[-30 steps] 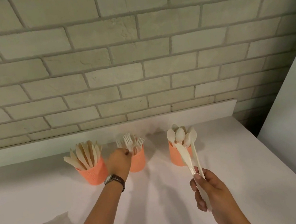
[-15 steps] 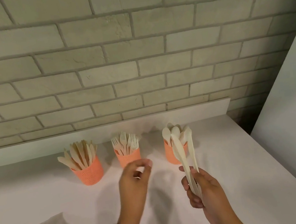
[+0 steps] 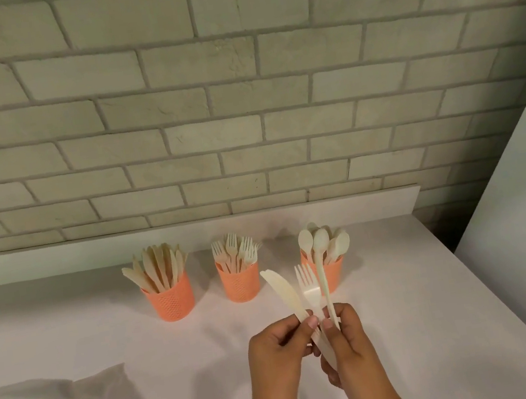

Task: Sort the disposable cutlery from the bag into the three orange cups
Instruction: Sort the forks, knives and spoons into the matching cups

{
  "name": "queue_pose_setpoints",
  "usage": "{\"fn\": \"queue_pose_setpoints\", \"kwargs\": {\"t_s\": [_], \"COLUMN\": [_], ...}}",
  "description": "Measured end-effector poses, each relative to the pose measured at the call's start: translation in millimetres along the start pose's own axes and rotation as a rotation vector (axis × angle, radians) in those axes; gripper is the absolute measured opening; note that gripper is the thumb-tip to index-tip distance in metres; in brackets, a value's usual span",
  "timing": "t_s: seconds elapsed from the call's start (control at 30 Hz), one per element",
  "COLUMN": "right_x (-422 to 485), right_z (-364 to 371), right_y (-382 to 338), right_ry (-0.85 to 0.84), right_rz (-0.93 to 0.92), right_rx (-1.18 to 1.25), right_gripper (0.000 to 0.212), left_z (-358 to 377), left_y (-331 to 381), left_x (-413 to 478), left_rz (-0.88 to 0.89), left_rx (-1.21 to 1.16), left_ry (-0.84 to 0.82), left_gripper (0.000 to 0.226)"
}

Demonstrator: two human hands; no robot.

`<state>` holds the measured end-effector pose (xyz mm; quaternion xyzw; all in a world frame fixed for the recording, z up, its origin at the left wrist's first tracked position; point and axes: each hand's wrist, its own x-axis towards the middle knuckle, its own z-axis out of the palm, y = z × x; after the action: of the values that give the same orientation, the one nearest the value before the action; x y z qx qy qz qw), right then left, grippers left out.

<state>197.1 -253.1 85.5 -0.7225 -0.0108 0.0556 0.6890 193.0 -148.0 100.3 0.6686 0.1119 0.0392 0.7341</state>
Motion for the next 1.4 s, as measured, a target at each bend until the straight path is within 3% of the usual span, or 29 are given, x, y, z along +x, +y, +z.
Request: {"fn": "queue_pose_setpoints", "kwargs": {"t_s": [0.3,0.5,0.57,0.7,0.77,0.87,0.97,1.03,1.17,1.3,1.4], "right_x": [11.5,11.0,6.5,14.0,13.7,13.5,14.6,12.9,9.5,17.6,24.9], "right_z": [-9.1,-17.1,-16.1,-21.1,-19.9,-15.8,-9.7,-4.3,-5.2,-13.2,-26.5], "right_y": [14.8,17.8,15.8,21.7,22.0,19.6,24.4,21.6,16.2,21.7,30.0], "right_ry": [0.138,0.074,0.063,0.095,0.005,0.002,0.006,-0.065,-0.184,-0.065,0.130], "right_rz": [-0.044,-0.169,-0.182,-0.465,-0.450,-0.443,-0.373,-0.344,-0.272,-0.191,-0.102], "right_rx": [-0.101,-0.373,-0.436,-0.823,-0.952,-1.103,-1.179,-1.132,-0.846,-0.661,-0.427], "right_gripper": [0.012,0.020,0.023,0.078,0.100,0.125,0.139,0.137,0.102,0.085,0.045], "left_z": [-11.8,-5.7,1.2,6.7,6.2,2.6,-2.2,-5.2,-7.1,-17.1,-33.5], "left_y": [11.1,24.5,22.6,15.2,13.9,12.4,8.8,6.2,5.8,8.4,11.7], "left_x": [3.4,2.2,2.3,5.9,8.0,13.7,20.8,24.7,28.5,40.7,54.4], "left_rz": [-0.065,-0.100,-0.100,-0.104,-0.124,-0.161,-0.203,-0.218,-0.209,-0.179,-0.147], "left_rx": [-0.131,-0.083,-0.042,-0.080,-0.110,-0.179,-0.235,-0.250,-0.236,-0.239,-0.247], "left_ry": [0.054,-0.200,-0.218,-0.073,-0.055,-0.035,0.012,0.033,0.016,0.089,0.151], "left_gripper": [0.017,0.011,0.010,0.006,0.007,0.007,0.008,0.009,0.012,0.011,0.010]}}
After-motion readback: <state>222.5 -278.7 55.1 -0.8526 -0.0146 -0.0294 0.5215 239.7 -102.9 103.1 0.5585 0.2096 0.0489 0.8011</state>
